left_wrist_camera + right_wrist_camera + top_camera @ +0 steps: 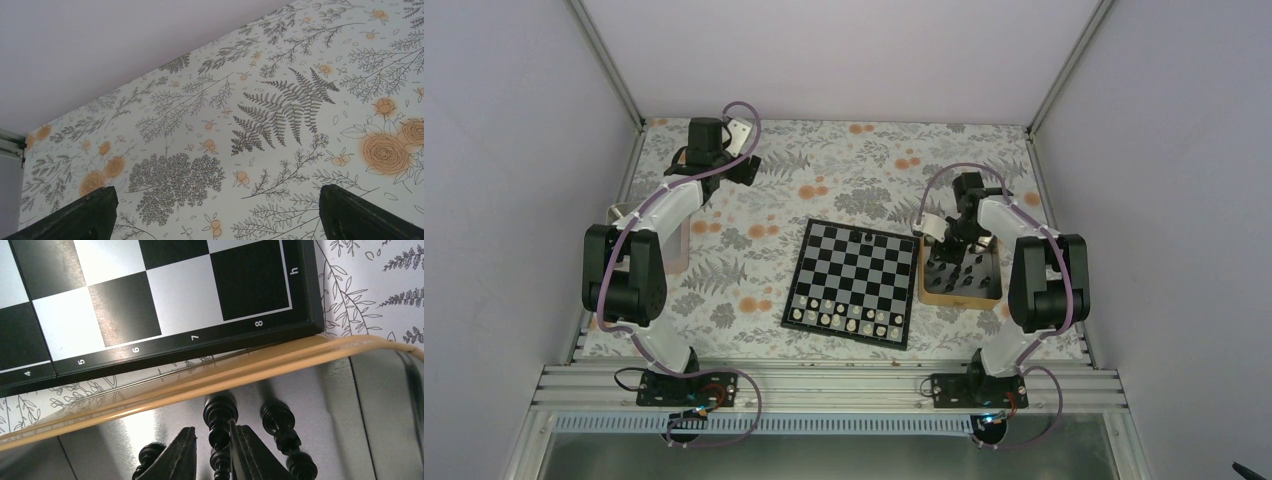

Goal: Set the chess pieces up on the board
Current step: Pick up the chess piece from the storage box.

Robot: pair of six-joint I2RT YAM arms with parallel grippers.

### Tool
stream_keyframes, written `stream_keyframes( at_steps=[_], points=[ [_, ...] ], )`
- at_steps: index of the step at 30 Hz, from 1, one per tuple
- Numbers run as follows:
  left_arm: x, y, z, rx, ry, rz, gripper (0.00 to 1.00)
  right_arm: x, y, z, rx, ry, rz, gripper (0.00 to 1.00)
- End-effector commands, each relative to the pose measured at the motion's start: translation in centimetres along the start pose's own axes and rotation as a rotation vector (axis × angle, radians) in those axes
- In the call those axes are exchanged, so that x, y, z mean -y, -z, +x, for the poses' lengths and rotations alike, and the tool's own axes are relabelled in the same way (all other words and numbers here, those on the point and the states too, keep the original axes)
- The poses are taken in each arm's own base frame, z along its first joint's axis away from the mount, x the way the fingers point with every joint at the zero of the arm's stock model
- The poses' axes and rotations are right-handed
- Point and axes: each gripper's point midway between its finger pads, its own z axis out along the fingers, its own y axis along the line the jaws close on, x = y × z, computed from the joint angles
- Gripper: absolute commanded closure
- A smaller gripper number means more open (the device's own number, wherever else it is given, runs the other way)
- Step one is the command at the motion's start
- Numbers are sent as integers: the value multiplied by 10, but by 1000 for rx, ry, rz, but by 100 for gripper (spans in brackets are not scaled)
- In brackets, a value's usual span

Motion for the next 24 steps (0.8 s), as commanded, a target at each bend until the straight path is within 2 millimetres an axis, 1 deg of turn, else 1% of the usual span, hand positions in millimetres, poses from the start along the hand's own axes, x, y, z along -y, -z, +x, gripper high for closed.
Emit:
stream_keyframes(
  at_steps=[1,8,11,18,20,24],
  points=[
    [5,-3,1,4,-16,22,0,0,7,-6,17,13,15,79],
    [5,-3,2,0,-16,24,0,5,-3,-4,7,10,21,79],
    [5,-3,2,0,-18,26,0,6,-8,-2,-1,7,14,80],
    [7,-5,3,-3,-17,35,0,5,-11,0,-12,5,6,81],
    [7,-5,3,-3,-17,37,0,6,-10,0,-10,2,8,83],
    [7,-5,3,-1,-17,38,0,5,-8,-2,-4,-1,5,92]
  ],
)
